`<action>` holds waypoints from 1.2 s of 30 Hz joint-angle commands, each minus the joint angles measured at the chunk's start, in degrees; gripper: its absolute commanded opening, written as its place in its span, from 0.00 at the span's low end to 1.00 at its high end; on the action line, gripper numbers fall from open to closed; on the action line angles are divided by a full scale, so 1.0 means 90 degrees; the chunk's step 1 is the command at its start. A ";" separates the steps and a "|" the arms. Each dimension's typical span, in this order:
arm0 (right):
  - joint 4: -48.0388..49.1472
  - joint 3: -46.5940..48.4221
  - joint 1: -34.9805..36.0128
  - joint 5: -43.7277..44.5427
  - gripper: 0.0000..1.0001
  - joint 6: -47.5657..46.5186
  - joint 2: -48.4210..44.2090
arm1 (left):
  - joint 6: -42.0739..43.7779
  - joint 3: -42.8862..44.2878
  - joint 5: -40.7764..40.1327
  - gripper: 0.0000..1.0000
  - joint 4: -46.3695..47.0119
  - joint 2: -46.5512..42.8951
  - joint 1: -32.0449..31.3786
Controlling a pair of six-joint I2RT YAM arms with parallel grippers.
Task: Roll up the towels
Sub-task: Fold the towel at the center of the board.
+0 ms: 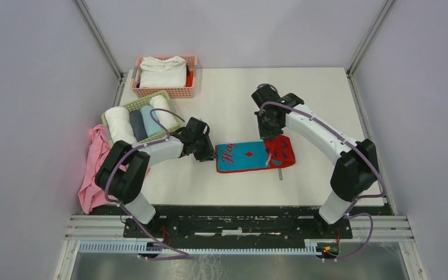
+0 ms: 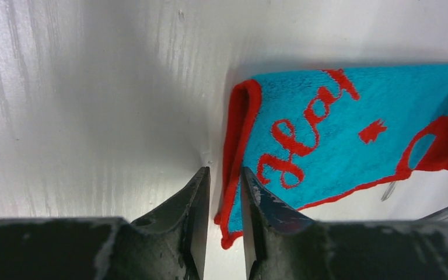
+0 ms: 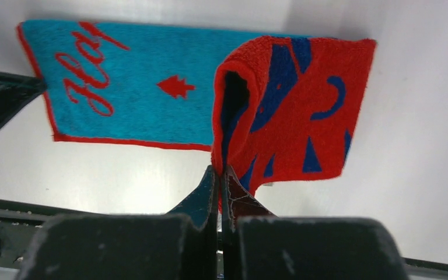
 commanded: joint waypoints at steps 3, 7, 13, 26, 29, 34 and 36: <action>-0.0208 0.0983 0.0840 0.0113 0.01 0.0552 0.0680 | -0.0027 -0.0165 0.0212 0.25 0.0558 0.0190 0.0003; -0.0090 0.1384 0.1311 0.0379 0.00 0.0743 0.0990 | -0.0044 -0.0253 0.0215 0.22 0.0581 0.0145 0.0003; 0.0121 0.1727 0.1688 0.0534 0.00 0.0962 0.1446 | -0.0089 -0.0376 0.0205 0.20 0.0648 0.0035 0.0003; 0.0233 0.1874 0.1926 0.0054 0.04 0.0996 0.2491 | -0.0093 -0.0449 0.0086 0.19 0.0594 -0.0079 -0.0017; 0.0316 0.1937 0.1926 -0.0349 0.12 0.0908 0.2602 | -0.0106 -0.0455 0.0103 0.21 0.0591 -0.0062 -0.0019; 0.0656 0.1708 0.1926 -0.0712 0.40 0.0645 0.1984 | -0.0113 -0.0484 -0.0148 0.30 0.0414 -0.0311 -0.0017; 0.0785 0.1308 0.1891 -0.0518 0.48 0.0487 0.1527 | -0.0081 -0.0466 -0.0372 0.34 0.0224 -0.0484 -0.0016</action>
